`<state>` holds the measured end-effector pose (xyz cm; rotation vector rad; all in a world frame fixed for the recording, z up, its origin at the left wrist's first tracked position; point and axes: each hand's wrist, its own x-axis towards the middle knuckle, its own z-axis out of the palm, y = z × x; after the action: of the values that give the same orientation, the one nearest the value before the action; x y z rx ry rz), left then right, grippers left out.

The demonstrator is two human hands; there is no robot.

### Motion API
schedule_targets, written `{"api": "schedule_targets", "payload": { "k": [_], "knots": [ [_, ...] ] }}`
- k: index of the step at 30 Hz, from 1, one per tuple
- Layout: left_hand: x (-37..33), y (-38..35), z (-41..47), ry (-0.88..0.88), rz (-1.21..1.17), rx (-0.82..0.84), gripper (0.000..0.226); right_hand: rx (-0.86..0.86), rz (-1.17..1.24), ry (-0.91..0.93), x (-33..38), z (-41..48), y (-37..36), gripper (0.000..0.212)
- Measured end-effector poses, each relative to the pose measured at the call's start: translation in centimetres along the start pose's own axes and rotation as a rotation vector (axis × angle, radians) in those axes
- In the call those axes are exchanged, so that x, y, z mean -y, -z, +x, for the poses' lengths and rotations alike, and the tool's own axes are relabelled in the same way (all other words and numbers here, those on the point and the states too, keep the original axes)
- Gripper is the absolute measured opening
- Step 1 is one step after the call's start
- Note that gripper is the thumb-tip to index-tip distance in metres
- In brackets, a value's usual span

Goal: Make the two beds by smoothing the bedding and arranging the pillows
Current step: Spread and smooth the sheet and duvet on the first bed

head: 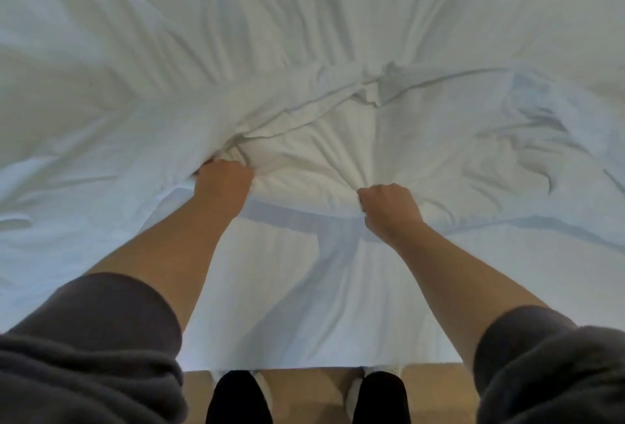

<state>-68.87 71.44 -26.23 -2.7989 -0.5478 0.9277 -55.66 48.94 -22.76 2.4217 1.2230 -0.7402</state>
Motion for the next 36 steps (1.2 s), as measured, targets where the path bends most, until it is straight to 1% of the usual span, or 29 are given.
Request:
{"api": "schedule_targets", "payload": {
  "k": [3,6,9,11,13,14,16,17,19,20,22,24,25,27,29,30,32,34,36],
  "knots": [
    [-1.3,-1.2,-5.1,-0.068,-0.044,0.123,0.036,0.072,0.021,0.049,0.5,-5.0,-1.1,0.024],
    [-3.6,-2.6,-10.0,-0.126,-0.115,0.289,0.039,0.163,0.009,0.090,0.6,-9.6,-2.3,0.025],
    [-6.0,-4.1,-13.1,-0.172,-0.119,0.421,0.043,0.244,-0.006,0.127,0.8,-13.2,-4.4,0.028],
    [-6.8,-5.1,-14.3,-0.144,-0.137,0.467,0.046,0.271,0.045,0.096,1.1,-14.3,-6.1,0.027],
    [-7.1,-6.1,-15.1,-0.100,-0.224,0.482,0.055,0.300,0.133,0.028,1.5,-14.4,-7.9,0.029],
    [-7.0,-6.3,-15.6,-0.076,-0.295,0.479,0.057,0.340,0.177,0.000,1.8,-14.3,-8.5,0.033],
    [-6.6,-6.6,-17.1,-0.008,-0.470,0.510,0.057,0.449,0.248,-0.017,2.9,-14.0,-8.5,0.047],
    [-6.3,-6.6,-18.1,0.047,-0.577,0.538,0.057,0.490,0.281,-0.009,3.5,-13.8,-8.1,0.055],
    [-5.6,-6.6,-19.8,0.242,-0.866,0.525,0.058,0.495,0.360,0.016,5.3,-13.0,-6.5,0.066],
    [-5.0,-6.3,-20.4,0.379,-1.041,0.489,0.058,0.475,0.428,0.021,6.4,-12.5,-5.3,0.068],
    [-3.9,-5.6,-20.9,0.741,-1.441,0.403,0.054,0.414,0.637,-0.009,8.5,-11.2,-2.8,0.071],
    [-1.8,-5.3,-21.9,1.146,-1.941,0.334,0.057,0.352,0.907,-0.116,11.4,-9.7,-0.6,0.073],
    [-1.6,-5.1,-21.8,1.294,-2.167,0.329,0.061,0.332,1.059,-0.209,11.9,-9.0,-0.2,0.077],
    [-0.5,-5.5,-21.8,1.470,-2.446,0.242,0.067,0.347,1.369,-0.379,13.2,-7.3,0.3,0.088],
    [0.9,-7.3,-21.5,1.569,-2.614,0.068,0.061,0.384,1.643,-0.573,15.2,-5.8,0.5,0.091],
    [1.7,-8.0,-21.2,1.616,-2.678,-0.025,0.055,0.394,1.772,-0.656,15.9,-5.1,0.6,0.086],
    [2.9,-9.0,-20.8,1.687,-2.725,-0.162,0.046,0.392,1.983,-0.748,17.4,-4.0,0.9,0.066],
    [4.1,-8.8,-20.6,1.677,-2.668,-0.246,0.036,0.352,2.075,-0.776,18.6,-3.2,1.4,0.049],
    [5.8,-7.7,-20.0,1.656,-2.509,-0.309,0.019,0.291,2.073,-0.800,19.7,-2.3,2.3,0.041]
  ]
}}
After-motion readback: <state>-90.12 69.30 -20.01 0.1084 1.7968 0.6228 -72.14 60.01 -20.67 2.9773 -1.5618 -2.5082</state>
